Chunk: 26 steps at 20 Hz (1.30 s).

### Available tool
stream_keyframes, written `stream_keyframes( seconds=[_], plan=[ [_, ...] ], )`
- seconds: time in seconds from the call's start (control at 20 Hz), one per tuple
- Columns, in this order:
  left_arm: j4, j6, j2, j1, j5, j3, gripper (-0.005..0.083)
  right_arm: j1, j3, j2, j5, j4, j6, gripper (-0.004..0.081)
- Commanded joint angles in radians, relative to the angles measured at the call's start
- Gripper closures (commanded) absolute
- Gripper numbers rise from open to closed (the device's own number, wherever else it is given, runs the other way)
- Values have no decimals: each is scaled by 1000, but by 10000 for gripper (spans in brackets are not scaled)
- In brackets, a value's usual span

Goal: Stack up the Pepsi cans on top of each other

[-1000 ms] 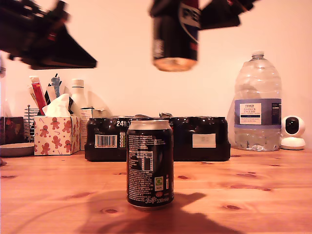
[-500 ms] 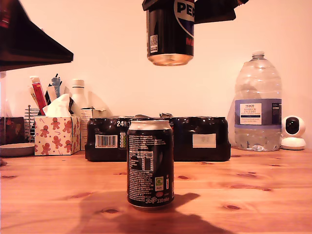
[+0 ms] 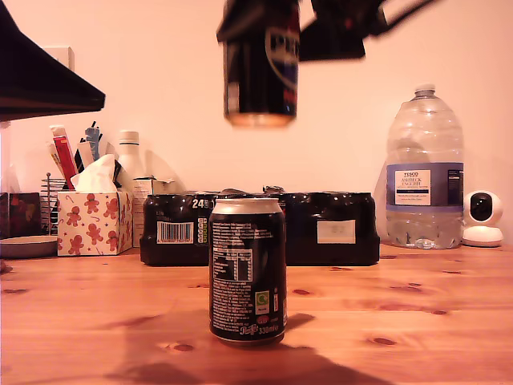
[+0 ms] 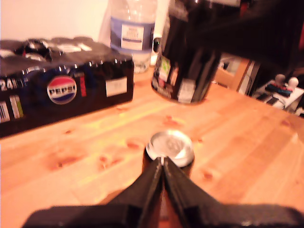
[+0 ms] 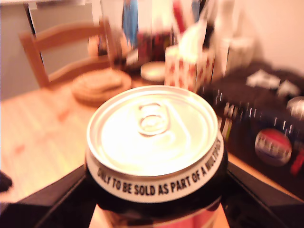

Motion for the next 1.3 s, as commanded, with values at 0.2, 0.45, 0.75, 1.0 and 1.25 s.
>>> stream_keyframes(
  seconds=[0.2,0.45,0.75,1.0,1.25],
  plan=[
    [-77,3,-72,-27,-30,-18,797,25,-45,-5,-6,140,30,596],
    [-109,3,-103,-34,-37,-18,797,43,-45,74,-6,203,40,596],
    [-115,3,-103,-34,-40,-18,797,43,-45,103,-4,219,53,596],
    [-117,4,-103,-34,-47,-18,797,45,-84,103,-3,277,61,596],
    [-118,3,-103,-34,-47,-18,797,49,-123,103,5,352,81,596]
  ],
)
